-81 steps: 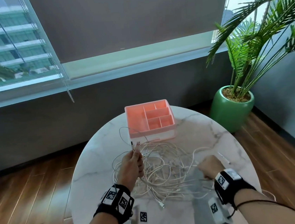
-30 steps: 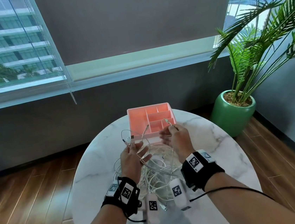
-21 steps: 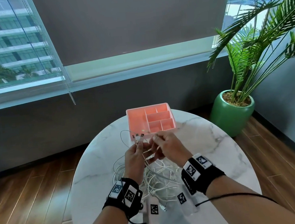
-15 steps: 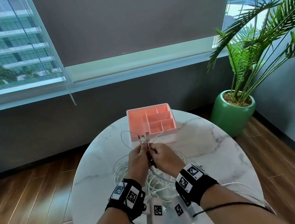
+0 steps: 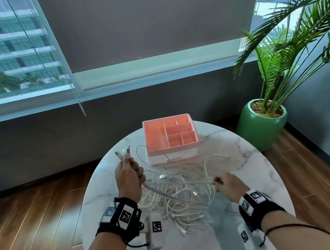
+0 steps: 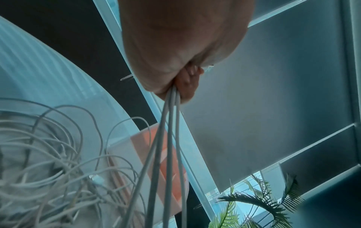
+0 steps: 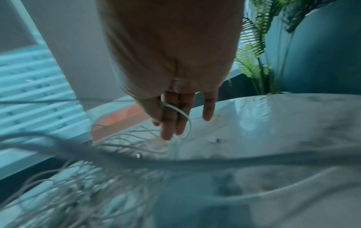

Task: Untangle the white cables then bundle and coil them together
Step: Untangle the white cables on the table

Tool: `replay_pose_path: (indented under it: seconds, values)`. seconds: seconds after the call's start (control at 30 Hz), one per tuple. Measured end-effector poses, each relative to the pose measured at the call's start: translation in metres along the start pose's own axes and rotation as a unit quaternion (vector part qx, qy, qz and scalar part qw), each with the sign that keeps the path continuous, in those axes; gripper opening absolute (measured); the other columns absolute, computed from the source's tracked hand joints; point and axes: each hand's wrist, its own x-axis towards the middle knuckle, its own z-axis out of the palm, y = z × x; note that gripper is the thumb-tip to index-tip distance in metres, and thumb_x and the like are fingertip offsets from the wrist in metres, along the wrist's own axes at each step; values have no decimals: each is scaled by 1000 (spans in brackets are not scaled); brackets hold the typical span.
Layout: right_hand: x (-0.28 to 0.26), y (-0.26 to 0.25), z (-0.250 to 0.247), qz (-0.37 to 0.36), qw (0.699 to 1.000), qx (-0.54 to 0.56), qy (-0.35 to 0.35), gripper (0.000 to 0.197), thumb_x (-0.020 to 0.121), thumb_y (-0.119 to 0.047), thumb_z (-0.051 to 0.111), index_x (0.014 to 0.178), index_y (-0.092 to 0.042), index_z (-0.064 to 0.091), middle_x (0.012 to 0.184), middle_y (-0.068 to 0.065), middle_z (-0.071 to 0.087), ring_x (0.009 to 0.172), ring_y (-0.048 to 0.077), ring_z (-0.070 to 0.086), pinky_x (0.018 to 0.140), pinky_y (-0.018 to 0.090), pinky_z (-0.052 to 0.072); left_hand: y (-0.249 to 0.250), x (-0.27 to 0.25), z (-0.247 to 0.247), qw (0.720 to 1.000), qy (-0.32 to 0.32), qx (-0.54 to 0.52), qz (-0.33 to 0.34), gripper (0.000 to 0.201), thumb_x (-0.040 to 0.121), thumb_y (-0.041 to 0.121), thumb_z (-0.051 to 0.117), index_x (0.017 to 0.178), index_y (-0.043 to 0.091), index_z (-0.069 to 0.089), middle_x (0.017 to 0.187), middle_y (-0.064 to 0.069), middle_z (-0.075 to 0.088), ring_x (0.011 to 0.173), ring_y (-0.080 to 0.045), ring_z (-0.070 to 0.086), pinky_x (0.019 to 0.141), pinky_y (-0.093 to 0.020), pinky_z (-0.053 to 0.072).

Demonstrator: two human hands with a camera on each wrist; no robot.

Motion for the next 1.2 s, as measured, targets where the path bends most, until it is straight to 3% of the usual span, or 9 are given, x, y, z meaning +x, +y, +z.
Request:
replay_pose_path:
  seconds: [0.1, 0.2, 0.3, 0.53, 0.77, 0.9, 1.03, 1.13, 1.2]
  values:
    - [10, 18, -4, 59, 996, 7, 63, 15, 93, -16, 62, 85, -21, 75, 94, 10, 76, 94, 30, 70, 80, 33, 51, -1, -2, -5, 1000, -18, 18, 0, 36, 108, 21, 36, 72, 22, 45, 53, 7, 34, 37, -5, 21, 36, -16, 17]
    - [17, -7, -29, 22, 983, 135, 125, 16, 96, -16, 61, 103, -13, 76, 96, 10, 76, 83, 29, 72, 76, 37, 57, -6, -6, -2, 998, -39, 56, -2, 36, 108, 22, 36, 73, 21, 44, 54, 6, 32, 37, -6, 21, 35, -16, 18]
    - [18, -60, -62, -22, 928, 353, 120, 14, 97, -10, 59, 101, -8, 72, 95, 15, 74, 72, 25, 74, 72, 39, 62, -12, -12, 7, 994, -63, 90, -4, 37, 108, 25, 35, 72, 20, 41, 54, 5, 30, 38, -7, 22, 36, -17, 20]
    - [-8, -165, -123, -223, 774, 585, 99, 41, 83, 18, 36, 86, 2, 74, 92, 27, 71, 89, 43, 69, 83, 43, 58, -22, -22, 22, 980, -154, 122, -39, 33, 98, 44, 54, 78, 21, 39, 57, 7, 31, 45, -9, 23, 39, -20, 25]
    - [-43, -156, -66, -260, 854, 435, -116, 27, 83, 22, 44, 84, 13, 69, 85, 34, 69, 77, 36, 65, 81, 52, 54, -23, -18, 26, 976, -168, 111, -83, 26, 98, 34, 60, 99, 9, 54, 77, -9, 66, 46, -11, 29, 37, -20, 22]
    - [-47, -133, -21, -148, 884, 386, -217, 33, 76, 23, 36, 73, 9, 66, 72, 28, 66, 78, 38, 70, 73, 39, 60, -20, -19, 25, 975, -184, 100, -68, 30, 95, 4, 62, 75, 15, 42, 82, -18, 67, 39, -7, 26, 34, -20, 23]
    - [-22, -115, 3, 107, 843, 517, -103, 27, 90, -1, 39, 79, -1, 63, 55, 13, 57, 54, 30, 63, 62, 40, 53, -24, -24, 21, 960, -253, 94, -74, 34, 91, 0, 64, 72, 18, 44, 75, -19, 64, 40, -9, 27, 35, -19, 25]
    - [-1, -116, 0, 144, 823, 540, -99, 51, 102, -49, 40, 98, -3, 61, 65, 9, 61, 53, 21, 54, 52, 27, 42, -29, -31, 18, 926, -343, 113, -106, 37, 86, 4, 72, 69, 21, 44, 66, -14, 50, 41, -8, 26, 36, -18, 25]
    - [9, -127, -9, 139, 779, 606, -84, 51, 102, -49, 43, 100, -1, 59, 76, 14, 62, 57, 23, 58, 54, 31, 48, -34, -36, 16, 903, -385, 152, -116, 39, 88, 2, 70, 62, 27, 55, 66, -15, 52, 40, -7, 27, 36, -17, 25]
